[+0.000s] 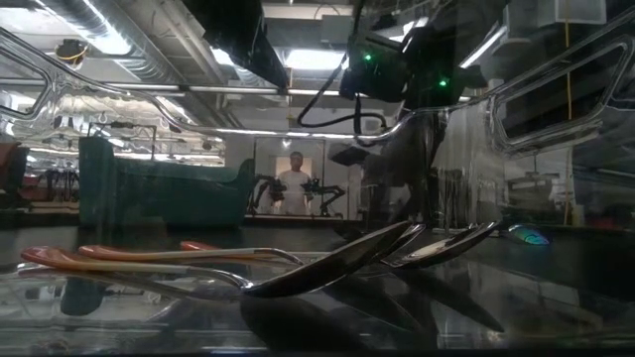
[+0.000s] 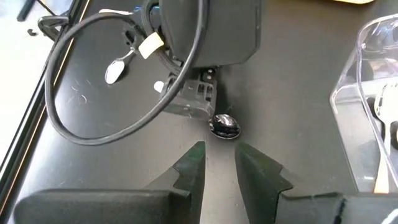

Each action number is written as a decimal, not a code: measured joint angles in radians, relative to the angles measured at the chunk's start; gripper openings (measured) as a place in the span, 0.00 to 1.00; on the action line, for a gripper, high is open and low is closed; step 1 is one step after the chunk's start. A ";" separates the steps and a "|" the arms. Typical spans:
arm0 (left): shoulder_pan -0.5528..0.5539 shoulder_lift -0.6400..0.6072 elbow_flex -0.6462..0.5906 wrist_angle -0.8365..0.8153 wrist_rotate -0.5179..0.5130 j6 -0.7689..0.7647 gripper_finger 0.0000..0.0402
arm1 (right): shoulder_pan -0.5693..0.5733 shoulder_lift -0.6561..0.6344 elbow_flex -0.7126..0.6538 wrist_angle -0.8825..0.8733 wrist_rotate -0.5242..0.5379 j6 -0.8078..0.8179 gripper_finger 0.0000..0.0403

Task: Sort silverware by color (type)
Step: Put the blue spoon into the orange bin

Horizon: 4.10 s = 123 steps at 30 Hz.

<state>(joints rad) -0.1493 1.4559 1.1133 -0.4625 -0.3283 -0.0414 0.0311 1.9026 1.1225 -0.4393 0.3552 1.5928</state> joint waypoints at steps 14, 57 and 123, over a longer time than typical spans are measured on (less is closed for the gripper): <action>0.000 0.000 0.000 0.000 0.000 0.000 0.21 | -0.046 0.000 0.000 -0.003 0.008 -0.027 0.23; 0.000 0.000 -0.001 0.009 0.000 0.000 0.21 | -0.005 0.062 0.006 0.104 -0.048 -0.055 0.23; -0.165 -0.001 -0.001 -0.240 0.061 -0.254 0.21 | -0.007 0.073 0.152 0.159 -0.068 -0.884 0.00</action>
<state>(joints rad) -0.3143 1.4548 1.1122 -0.7025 -0.2671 -0.2953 0.0238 1.9759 1.2746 -0.2806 0.2874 0.7091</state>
